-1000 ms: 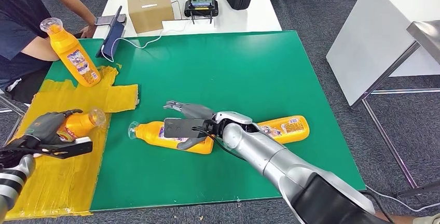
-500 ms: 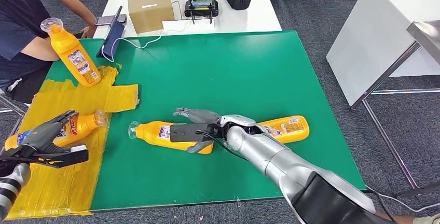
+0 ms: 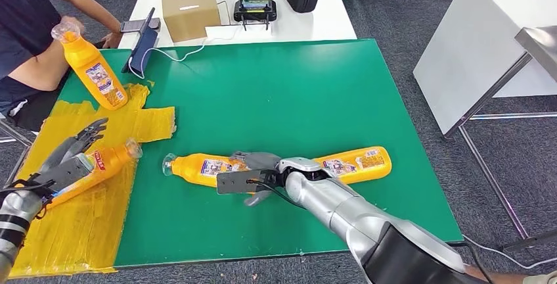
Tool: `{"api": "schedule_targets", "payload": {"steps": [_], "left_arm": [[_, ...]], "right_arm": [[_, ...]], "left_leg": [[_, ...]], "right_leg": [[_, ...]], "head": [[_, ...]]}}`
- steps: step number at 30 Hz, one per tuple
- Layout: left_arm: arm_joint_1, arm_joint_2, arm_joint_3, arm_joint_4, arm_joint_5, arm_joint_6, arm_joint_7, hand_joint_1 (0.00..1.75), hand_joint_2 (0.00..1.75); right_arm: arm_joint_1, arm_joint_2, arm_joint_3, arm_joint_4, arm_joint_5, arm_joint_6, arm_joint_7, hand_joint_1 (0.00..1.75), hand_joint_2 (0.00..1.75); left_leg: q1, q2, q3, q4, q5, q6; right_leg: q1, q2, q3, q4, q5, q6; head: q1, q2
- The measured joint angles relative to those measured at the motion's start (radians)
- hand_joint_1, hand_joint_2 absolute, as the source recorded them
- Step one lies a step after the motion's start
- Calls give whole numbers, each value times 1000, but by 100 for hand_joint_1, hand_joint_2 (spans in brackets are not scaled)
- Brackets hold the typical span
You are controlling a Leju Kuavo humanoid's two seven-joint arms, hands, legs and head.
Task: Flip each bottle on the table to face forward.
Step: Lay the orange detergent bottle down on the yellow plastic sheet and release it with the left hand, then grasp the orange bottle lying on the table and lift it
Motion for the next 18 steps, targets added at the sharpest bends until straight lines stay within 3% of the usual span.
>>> {"api": "schedule_targets", "payload": {"steps": [5,11,12,15,16,18], "left_arm": [[3,-30,-2,-64,143,-67,0,0,0],[-12,-65,-3,-86,173,-92,0,0,0],[-13,-68,-3,-87,173,-92,0,0,0],[-14,-76,-3,-89,173,-92,0,0,0],[-15,-78,-3,-89,173,-93,0,0,0],[-19,-83,-3,-89,177,-94,0,0,0]], "right_arm": [[9,30,1,33,9,-18,26,0,175],[23,58,1,63,15,-28,46,0,175],[23,60,1,66,15,-29,46,26,175],[23,64,1,72,15,-31,48,157,175],[23,65,1,74,15,-30,50,175,175],[23,68,1,80,16,-30,56,175,175]], "left_leg": [[0,0,0,0,0,0],[0,1,1,0,0,0],[0,1,1,0,0,0],[0,1,2,0,0,0],[0,1,2,0,0,0],[0,1,2,0,0,0]], "right_leg": [[0,0,0,0,0,0],[0,0,0,0,0,0],[0,0,0,0,0,0],[0,0,1,0,0,0],[0,0,1,0,0,0],[0,0,1,0,0,0]], "head": [[0,0],[0,0],[0,0],[0,0],[0,0],[0,0]]}}
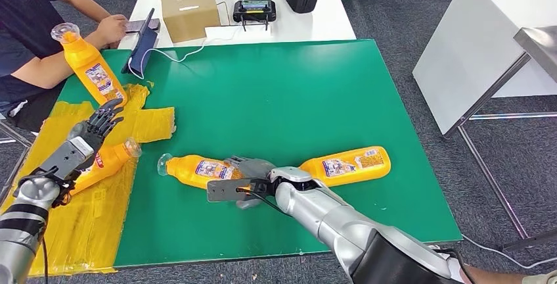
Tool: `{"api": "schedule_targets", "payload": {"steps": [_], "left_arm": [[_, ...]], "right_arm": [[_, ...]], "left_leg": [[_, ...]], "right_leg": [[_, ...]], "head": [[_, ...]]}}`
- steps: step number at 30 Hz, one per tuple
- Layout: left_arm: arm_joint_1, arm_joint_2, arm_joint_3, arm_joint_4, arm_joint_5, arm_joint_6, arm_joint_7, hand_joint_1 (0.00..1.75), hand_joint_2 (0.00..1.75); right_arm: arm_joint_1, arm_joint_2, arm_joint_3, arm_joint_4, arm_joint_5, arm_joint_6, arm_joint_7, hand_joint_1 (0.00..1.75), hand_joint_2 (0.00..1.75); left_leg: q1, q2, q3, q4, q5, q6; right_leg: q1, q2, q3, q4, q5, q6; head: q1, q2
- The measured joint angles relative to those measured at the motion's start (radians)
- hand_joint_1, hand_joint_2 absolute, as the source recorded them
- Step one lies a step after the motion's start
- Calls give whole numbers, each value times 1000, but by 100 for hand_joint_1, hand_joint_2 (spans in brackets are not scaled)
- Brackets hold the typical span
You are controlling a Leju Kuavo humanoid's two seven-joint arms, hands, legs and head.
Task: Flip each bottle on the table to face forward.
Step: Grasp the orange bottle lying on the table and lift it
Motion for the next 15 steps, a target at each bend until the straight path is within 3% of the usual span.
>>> {"api": "schedule_targets", "payload": {"steps": [15], "left_arm": [[-32,-47,18,0,87,-46,0,0,0]], "right_arm": [[5,9,-1,21,13,-19,30,175,175]], "left_leg": [[0,0,3,0,0,0]], "right_leg": [[0,0,3,0,0,0]], "head": [[0,0]]}}
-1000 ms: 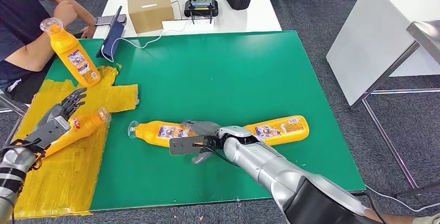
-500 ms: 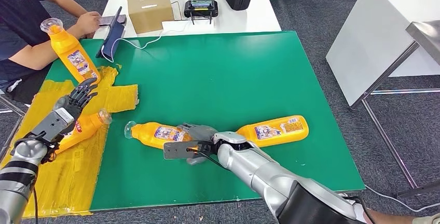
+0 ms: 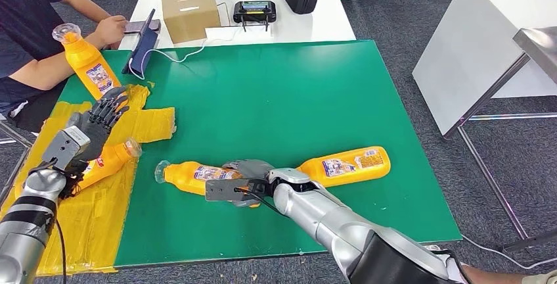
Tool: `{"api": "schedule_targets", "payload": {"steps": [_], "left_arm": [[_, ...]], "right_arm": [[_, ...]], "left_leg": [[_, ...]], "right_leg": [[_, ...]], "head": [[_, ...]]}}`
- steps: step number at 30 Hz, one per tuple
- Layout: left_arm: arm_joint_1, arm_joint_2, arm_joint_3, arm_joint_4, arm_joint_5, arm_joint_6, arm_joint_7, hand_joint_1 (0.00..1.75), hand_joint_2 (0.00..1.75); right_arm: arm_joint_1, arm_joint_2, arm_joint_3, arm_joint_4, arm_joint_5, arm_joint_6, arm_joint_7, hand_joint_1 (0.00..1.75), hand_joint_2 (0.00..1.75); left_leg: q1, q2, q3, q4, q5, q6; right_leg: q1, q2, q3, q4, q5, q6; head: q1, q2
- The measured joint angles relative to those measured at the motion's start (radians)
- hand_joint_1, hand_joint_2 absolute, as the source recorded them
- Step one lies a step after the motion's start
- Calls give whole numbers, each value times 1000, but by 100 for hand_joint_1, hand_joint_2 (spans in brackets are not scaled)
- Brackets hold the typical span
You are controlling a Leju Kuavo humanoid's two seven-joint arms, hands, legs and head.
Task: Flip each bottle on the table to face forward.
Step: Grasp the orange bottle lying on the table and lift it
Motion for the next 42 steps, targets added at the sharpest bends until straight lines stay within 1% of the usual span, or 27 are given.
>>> {"api": "schedule_targets", "payload": {"steps": [3,5,8,10,13,15,17,19,22,25,29,35,42], "left_arm": [[1,-17,35,0,52,-36,5,0,0],[8,-34,75,-7,114,-74,32,0,0],[41,-67,161,-49,239,-137,95,0,0],[66,-87,210,-81,278,-156,115,0,0],[89,-105,250,-112,298,-165,130,0,0],[103,-119,272,-135,324,-172,147,0,0],[123,-135,291,-168,352,-178,170,0,0],[143,-153,305,-203,394,-194,209,0,0],[161,-177,319,-233,474,-221,269,0,0],[173,-193,329,-252,502,-227,287,0,0],[183,-205,332,-268,532,-235,301,0,175],[199,-219,320,-288,589,-254,345,0,175],[206,-228,250,-306,646,-275,380,0,175]], "right_arm": [[4,0,-14,0,-31,-50,-31,175,175],[16,0,-49,-2,-85,-105,-93,175,175],[43,-1,-150,-31,-183,-167,-208,175,175],[54,-1,-213,-56,-210,-179,-243,175,175],[71,-2,-267,-82,-227,-182,-269,175,175],[93,-1,-306,-116,-253,-183,-314,175,175],[127,-1,-354,-182,-272,-187,-358,175,175],[171,-1,-400,-277,-279,-189,-376,175,175],[220,-2,-440,-400,-276,-190,-373,175,175],[257,-4,-464,-489,-271,-192,-365,175,175],[288,-5,-481,-560,-269,-192,-368,175,175],[320,-1,-478,-616,-253,-178,-375,175,175],[322,12,-443,-604,-226,-165,-361,175,175]], "left_leg": [[0,0,0,0,0,0],[0,0,0,0,0,0],[0,0,-1,0,0,0],[0,0,-1,0,0,0],[0,-1,-3,0,0,0],[0,0,-3,0,0,0],[0,0,-4,0,0,0],[0,-1,-4,0,0,0],[0,-1,-5,0,0,0],[0,-1,-5,0,0,0],[0,-1,-5,0,0,0],[0,-1,-5,0,0,0],[0,-1,-5,0,0,0]], "right_leg": [[0,0,0,0,0,0],[0,0,1,0,0,0],[0,0,0,0,0,0],[0,0,-1,0,0,0],[0,0,-2,0,0,0],[0,0,-2,0,0,0],[0,0,-3,0,0,0],[0,-1,-3,0,0,0],[0,-1,-3,0,0,0],[0,-1,-3,0,0,0],[0,-1,-3,0,0,0],[0,-1,-4,0,0,0],[0,-1,-4,0,0,0]], "head": [[0,0],[0,0],[0,0],[0,0],[0,0],[0,0],[0,0],[0,0],[0,0],[0,0],[0,0],[0,0],[0,0]]}}
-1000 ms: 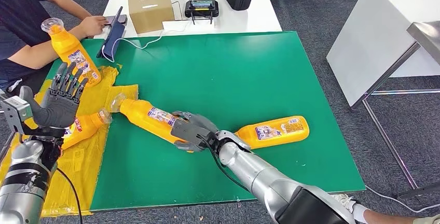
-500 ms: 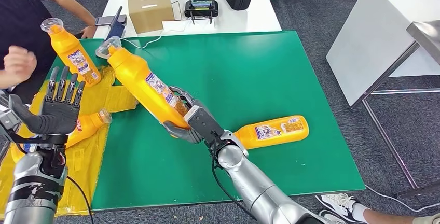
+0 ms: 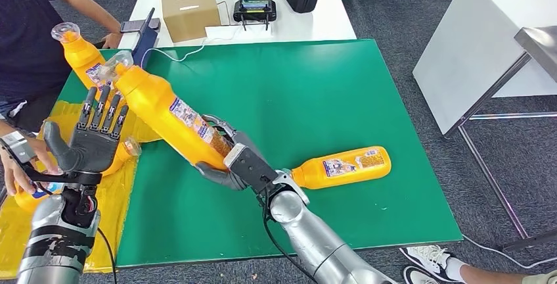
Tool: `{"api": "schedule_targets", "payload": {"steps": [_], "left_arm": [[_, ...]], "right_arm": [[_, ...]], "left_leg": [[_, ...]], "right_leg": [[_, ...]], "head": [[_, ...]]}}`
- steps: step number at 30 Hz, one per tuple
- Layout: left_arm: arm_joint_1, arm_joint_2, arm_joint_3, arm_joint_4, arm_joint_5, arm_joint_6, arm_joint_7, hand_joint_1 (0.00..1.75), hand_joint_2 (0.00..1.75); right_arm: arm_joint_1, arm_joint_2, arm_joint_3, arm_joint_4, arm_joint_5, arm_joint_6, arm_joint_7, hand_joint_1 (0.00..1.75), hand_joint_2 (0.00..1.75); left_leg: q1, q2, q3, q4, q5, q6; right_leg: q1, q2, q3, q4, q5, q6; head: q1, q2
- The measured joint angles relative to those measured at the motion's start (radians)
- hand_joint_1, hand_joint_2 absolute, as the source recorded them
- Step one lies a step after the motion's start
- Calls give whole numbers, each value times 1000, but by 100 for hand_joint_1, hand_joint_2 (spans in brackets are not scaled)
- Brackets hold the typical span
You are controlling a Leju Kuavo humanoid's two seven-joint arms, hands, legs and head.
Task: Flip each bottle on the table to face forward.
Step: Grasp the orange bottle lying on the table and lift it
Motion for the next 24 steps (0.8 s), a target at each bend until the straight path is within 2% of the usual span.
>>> {"api": "schedule_targets", "payload": {"steps": [11,20,24], "left_arm": [[54,-24,-125,-29,28,-1,4,0,175],[66,-25,-153,-42,29,-4,-2,0,175],[80,-23,-166,-53,26,-35,-16,0,175]], "right_arm": [[29,-5,106,73,93,20,10,175,175],[30,-5,128,105,98,21,10,175,175],[29,-5,139,116,102,29,14,175,175]], "left_leg": [[0,0,-1,0,0,0],[0,0,-1,0,0,0],[0,0,-1,0,0,0]], "right_leg": [[0,0,-1,0,0,0],[0,0,-1,0,0,0],[0,0,-1,0,0,0]], "head": [[0,0],[0,0],[0,0]]}}
